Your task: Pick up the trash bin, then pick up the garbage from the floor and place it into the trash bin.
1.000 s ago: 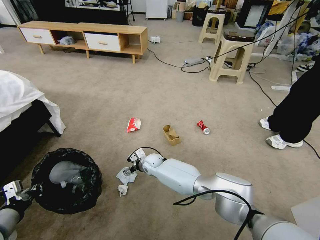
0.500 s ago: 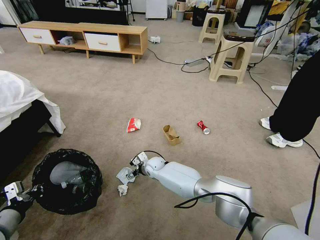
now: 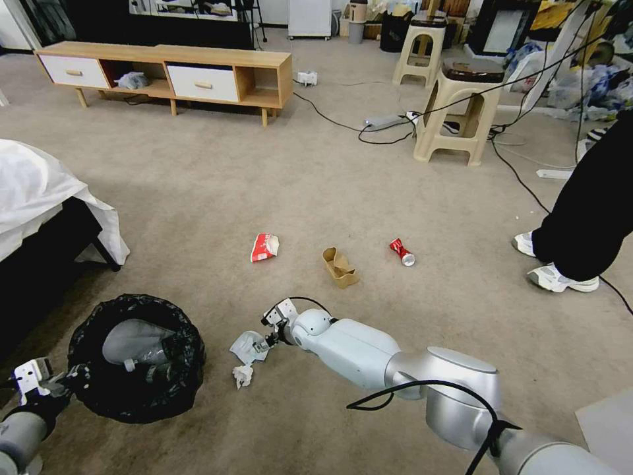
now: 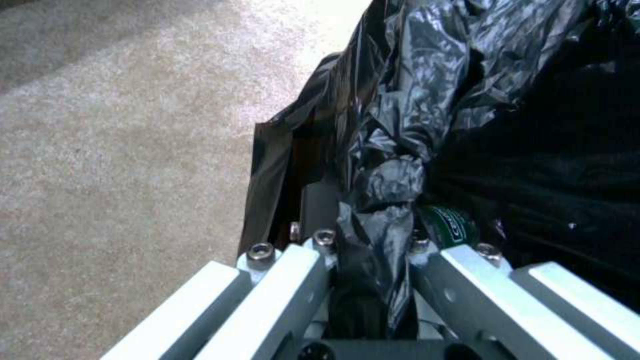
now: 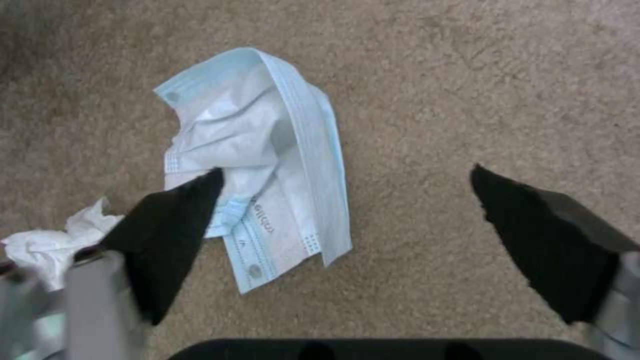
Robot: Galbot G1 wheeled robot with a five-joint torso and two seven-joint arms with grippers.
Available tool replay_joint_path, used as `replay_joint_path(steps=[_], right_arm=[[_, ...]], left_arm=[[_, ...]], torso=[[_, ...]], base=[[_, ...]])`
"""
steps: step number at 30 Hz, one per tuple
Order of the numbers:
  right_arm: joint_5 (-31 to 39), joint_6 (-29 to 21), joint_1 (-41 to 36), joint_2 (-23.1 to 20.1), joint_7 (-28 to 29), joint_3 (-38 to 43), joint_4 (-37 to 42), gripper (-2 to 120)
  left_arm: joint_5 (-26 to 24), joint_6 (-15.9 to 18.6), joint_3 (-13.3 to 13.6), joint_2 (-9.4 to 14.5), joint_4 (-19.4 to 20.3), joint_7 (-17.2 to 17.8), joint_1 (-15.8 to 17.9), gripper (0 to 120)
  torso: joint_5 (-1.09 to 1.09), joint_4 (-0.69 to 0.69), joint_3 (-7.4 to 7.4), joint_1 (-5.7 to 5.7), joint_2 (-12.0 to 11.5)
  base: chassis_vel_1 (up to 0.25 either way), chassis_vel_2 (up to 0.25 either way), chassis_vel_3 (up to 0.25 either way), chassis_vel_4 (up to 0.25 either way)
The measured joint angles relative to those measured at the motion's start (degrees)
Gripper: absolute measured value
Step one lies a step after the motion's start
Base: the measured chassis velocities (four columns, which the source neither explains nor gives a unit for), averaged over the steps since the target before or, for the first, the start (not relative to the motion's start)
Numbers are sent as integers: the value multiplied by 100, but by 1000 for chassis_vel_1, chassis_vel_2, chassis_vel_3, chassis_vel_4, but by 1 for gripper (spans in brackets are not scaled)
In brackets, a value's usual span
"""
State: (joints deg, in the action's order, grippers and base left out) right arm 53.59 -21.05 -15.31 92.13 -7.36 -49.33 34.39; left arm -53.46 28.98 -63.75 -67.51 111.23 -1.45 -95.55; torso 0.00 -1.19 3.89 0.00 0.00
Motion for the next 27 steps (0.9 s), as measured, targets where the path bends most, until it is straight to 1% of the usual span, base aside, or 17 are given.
replay_joint_path(steps=[3,5,6,7,8,9,11,12,14,15,17,18,21,22,24,27], right_arm=[[-5,10,0,0,-10,2,-5,87],[-16,20,-2,0,-20,6,-12,76],[-16,20,-2,0,-20,6,-12,76],[-17,27,-3,0,-27,3,-16,67],[-17,35,-3,0,-41,-6,-17,62],[-17,35,-3,0,-41,-6,-17,62],[-17,54,-10,0,-61,-21,-17,52],[-17,54,-10,0,-61,-21,-17,52],[-17,64,-25,0,-73,-35,-19,40],[-17,64,-25,0,-73,-35,-19,40],[-17,64,-35,0,-77,-37,-21,30],[-17,64,-35,0,-77,-37,-21,30],[-17,65,-43,0,-78,-34,-28,15],[-17,65,-43,0,-78,-34,-28,15],[-18,65,-44,0,-79,-14,-45,2],[-17,65,-45,0,-81,-2,-60,0]], left_arm=[[4,0,4,-1,0,1,2,1],[16,0,19,-4,-1,3,9,1],[16,0,19,-4,-1,3,9,1],[19,0,23,-4,-1,4,13,1],[20,0,25,-3,-1,4,17,1],[20,0,25,-3,-1,4,17,1],[21,0,26,1,-1,5,22,1],[21,0,26,1,-1,5,22,1],[22,-3,26,4,-1,5,21,1],[22,-3,26,4,-1,5,21,1],[24,-12,34,5,-1,5,18,1],[24,-12,34,5,-1,5,18,1],[27,-17,55,6,0,5,19,1],[27,-17,55,6,0,5,19,1],[27,-18,62,7,4,4,21,1],[27,-23,62,8,5,4,18,1]], torso=[[0,0,0,0,0],[0,0,0,0,0],[0,0,0,0,0],[0,0,0,0,0],[0,0,0,0,0],[0,0,0,0,0],[0,0,0,0,0],[0,0,0,0,0],[0,0,0,0,0],[0,0,0,0,0],[0,0,0,0,0],[0,0,0,0,0],[0,0,0,0,0],[0,0,0,0,0],[0,0,0,0,0],[0,0,0,0,0]], base=[[0,0,0,0],[0,0,0,0],[0,0,0,0],[0,0,0,0],[0,0,0,0],[0,0,0,0],[0,0,0,0],[0,0,0,0],[0,0,0,0],[0,0,0,0],[0,0,0,0],[0,0,0,0],[0,0,0,0],[0,0,0,0],[0,0,0,0],[0,0,0,0]])
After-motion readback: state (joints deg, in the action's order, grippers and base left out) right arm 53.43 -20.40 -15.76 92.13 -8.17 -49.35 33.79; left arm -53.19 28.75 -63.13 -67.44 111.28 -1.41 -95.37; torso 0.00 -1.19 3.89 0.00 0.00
